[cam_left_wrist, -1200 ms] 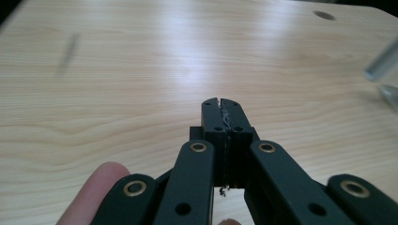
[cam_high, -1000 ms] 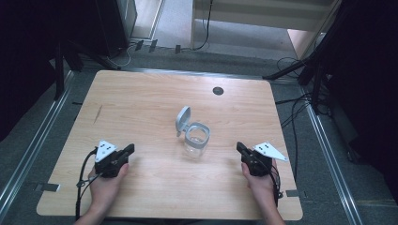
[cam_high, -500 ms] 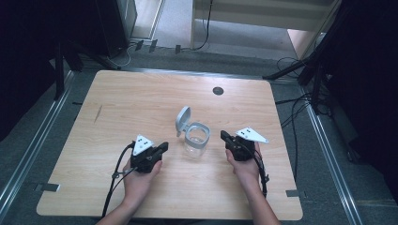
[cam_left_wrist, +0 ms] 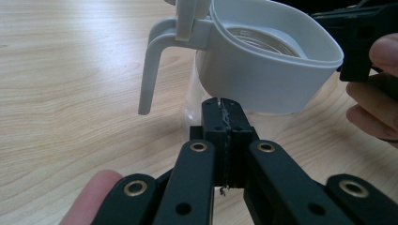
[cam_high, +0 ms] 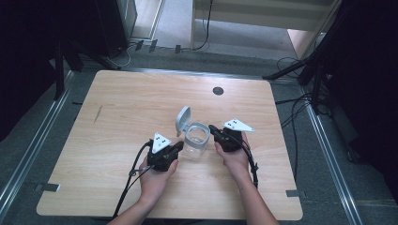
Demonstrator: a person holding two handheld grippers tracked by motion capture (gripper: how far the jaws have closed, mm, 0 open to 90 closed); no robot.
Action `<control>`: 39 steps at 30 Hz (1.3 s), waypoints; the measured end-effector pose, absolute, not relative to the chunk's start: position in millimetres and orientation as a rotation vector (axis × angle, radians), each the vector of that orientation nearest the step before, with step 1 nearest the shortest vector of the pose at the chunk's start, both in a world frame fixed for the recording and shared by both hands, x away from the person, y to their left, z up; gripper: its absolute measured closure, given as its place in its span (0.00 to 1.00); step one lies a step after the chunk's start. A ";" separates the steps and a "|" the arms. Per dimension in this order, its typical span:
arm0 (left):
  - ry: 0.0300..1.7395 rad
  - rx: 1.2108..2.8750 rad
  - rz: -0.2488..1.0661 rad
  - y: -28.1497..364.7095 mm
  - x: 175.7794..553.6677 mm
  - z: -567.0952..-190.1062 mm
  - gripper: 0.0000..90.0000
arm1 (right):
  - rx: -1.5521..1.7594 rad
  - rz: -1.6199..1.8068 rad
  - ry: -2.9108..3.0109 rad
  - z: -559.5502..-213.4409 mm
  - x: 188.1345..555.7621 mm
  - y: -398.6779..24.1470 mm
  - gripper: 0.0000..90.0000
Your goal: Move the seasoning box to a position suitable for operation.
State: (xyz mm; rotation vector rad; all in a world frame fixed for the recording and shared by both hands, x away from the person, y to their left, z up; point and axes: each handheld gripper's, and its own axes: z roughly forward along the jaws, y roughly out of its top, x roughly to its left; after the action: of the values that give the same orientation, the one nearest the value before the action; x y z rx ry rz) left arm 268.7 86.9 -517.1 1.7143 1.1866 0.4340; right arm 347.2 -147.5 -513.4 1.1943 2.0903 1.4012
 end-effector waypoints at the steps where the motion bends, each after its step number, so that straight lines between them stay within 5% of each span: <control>1: 1.183 1.719 0.436 86.6 269.5 -517.3 1.00 | 1.182 1.392 2.094 -513.9 347.4 -146.7 1.00; 39: 1.239 1.728 0.478 110.6 280.3 -520.8 1.00 | 1.185 1.362 2.087 -511.3 310.2 -114.2 1.00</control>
State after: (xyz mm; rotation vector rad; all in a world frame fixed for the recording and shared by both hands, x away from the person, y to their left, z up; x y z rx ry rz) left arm 280.3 110.6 -520.8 1.7277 1.2389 0.4777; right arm 310.2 -114.2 -511.3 1.1855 2.0874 1.3616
